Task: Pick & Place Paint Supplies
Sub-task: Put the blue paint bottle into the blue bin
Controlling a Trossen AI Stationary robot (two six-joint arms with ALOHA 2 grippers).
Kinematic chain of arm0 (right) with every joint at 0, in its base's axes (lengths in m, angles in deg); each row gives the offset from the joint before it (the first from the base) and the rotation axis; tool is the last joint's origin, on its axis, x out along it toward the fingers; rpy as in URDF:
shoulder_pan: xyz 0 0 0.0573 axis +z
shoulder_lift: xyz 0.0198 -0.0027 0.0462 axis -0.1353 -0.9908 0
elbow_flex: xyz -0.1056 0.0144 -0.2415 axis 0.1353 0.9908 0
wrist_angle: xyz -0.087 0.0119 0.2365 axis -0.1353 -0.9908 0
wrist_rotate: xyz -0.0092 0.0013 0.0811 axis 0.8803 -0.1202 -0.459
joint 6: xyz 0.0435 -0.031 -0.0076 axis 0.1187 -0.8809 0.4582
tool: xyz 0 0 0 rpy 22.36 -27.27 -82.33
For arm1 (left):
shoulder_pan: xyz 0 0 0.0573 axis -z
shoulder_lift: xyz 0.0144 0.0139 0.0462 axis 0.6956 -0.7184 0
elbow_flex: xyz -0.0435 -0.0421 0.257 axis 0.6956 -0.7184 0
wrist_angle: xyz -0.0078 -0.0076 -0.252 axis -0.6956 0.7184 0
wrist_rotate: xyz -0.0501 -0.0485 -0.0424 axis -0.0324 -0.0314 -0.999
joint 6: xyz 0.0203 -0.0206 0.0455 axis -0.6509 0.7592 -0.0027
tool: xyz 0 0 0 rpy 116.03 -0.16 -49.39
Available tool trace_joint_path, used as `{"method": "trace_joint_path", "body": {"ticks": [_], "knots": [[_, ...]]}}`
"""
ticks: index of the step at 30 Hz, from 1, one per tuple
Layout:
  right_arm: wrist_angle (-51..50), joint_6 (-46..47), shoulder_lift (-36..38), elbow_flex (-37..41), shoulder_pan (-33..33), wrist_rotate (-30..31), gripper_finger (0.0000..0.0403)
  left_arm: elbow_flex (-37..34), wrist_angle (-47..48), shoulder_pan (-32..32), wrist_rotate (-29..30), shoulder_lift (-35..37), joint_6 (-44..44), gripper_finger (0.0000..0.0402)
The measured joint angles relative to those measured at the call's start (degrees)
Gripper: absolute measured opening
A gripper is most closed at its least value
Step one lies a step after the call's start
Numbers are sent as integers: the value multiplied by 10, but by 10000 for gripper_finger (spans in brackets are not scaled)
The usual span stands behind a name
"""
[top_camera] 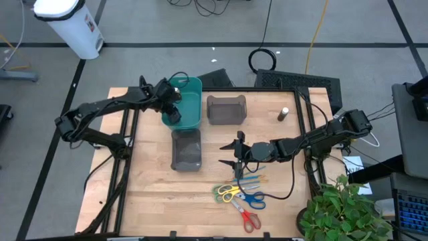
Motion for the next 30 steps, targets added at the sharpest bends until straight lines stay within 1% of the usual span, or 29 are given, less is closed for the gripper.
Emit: {"method": "trace_joint_path", "body": {"ticks": [4, 8, 11, 15, 17, 20, 25, 30], "knots": [[-11, 0, 0, 0, 1, -1, 224, 31, 33, 0, 0, 0, 0, 186], [-46, 0, 22, 0, 4, -1, 221, 87, 107, 0, -22, 0, 11, 186], [-99, 3, 56, 0, 9, 0, 218, 123, 144, 0, -60, 13, 3, 186], [-174, 46, 113, 0, 12, 0, 215, 132, 140, 5, -131, 76, -39, 186], [-215, 79, 136, 0, 13, 0, 215, 122, 120, 9, -148, 117, -46, 186], [-266, 119, 162, 4, 18, 1, 216, 101, 101, 12, -153, 191, -43, 186], [-274, 127, 192, 43, 31, 0, 213, 31, 43, 29, -157, 320, -6, 186], [-278, 151, 235, 68, 34, 1, 206, -62, -54, 60, -160, 415, 23, 186]]}}
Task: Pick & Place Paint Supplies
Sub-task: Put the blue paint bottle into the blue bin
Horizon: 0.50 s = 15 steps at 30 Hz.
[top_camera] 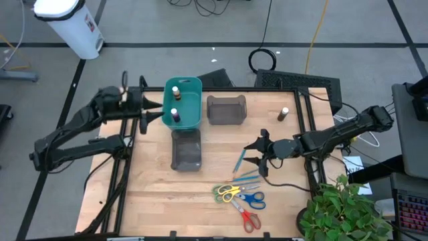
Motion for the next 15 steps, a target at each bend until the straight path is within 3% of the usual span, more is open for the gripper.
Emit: {"method": "trace_joint_path", "body": {"ticks": [8, 15], "knots": [[-91, 84, 84, 22, 37, 1, 204, -140, -100, 58, -14, 86, 24, 186], [-5, 20, 136, 78, 76, 31, 203, -237, -244, 95, -55, 124, 31, 186]]}}
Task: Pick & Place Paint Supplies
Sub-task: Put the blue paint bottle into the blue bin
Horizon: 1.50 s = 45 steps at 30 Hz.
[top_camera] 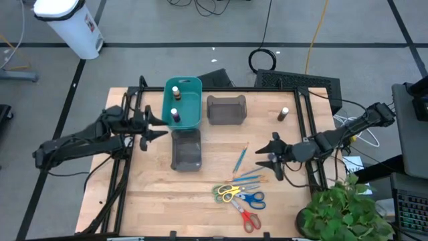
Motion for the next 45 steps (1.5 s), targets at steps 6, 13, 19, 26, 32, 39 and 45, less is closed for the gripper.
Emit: {"method": "trace_joint_path", "body": {"ticks": [6, 13, 19, 26, 32, 39, 45], "knots": [[150, -50, 14, 73, 0, -1, 206, -24, -30, 7, 19, -5, -36, 186], [347, -127, 15, 161, -2, -1, 205, -24, -30, 6, 46, -14, -11, 186], [396, -249, 21, 173, -2, 45, 201, -24, -31, 6, 46, -13, -12, 186], [261, -226, 27, 173, -2, 158, 201, -24, -34, 6, 47, -14, -12, 186], [255, -219, 42, 173, -2, 234, 201, -24, -34, 6, 46, -14, -11, 186], [164, -157, 77, 132, -3, 223, 232, -24, -40, 6, 47, -14, -6, 186], [-150, -73, 89, 4, -3, 182, 277, -24, -54, 6, 47, -14, -6, 186]]}}
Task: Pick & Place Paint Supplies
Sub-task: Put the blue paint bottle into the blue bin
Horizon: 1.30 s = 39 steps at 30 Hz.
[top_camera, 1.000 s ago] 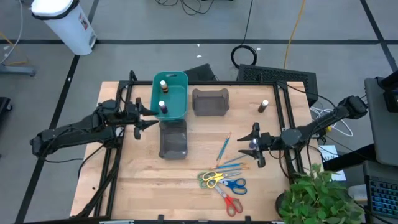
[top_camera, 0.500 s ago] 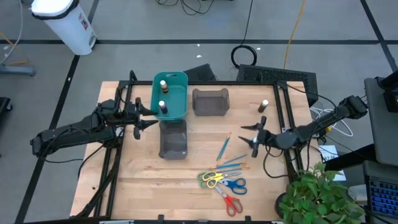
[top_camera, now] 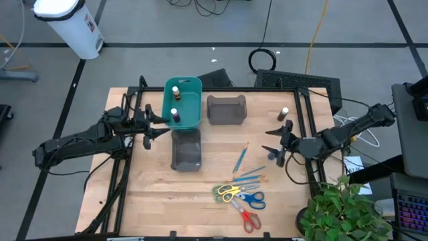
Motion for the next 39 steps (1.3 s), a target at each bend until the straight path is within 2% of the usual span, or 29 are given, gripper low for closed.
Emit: {"method": "trace_joint_path", "body": {"ticks": [3, 8, 12, 14, 20, 25, 32, 39], "knots": [[-130, 65, -1, -36, 0, -34, 282, 0, 0, 0, 0, 0, 0, 186], [-296, 167, -2, -42, 0, -95, 277, 0, 0, 0, 0, 0, 3, 186], [-386, 250, -2, -42, 0, -150, 276, 0, 1, 0, 0, 0, 15, 186], [-398, 275, -1, -36, 0, -169, 278, 0, 1, 0, 0, 0, 15, 186], [-363, 287, -4, 14, 0, -198, 275, 0, 1, 0, 0, 0, 17, 186], [-268, 253, -18, 56, 0, -199, 263, 0, 0, 0, 0, 0, 17, 186], [-198, 241, -39, 102, 0, -195, 256, 0, 0, 0, 0, 0, 15, 186], [-54, 231, -39, 173, 0, -183, 256, 0, 0, 0, 0, 0, 17, 186]]}}
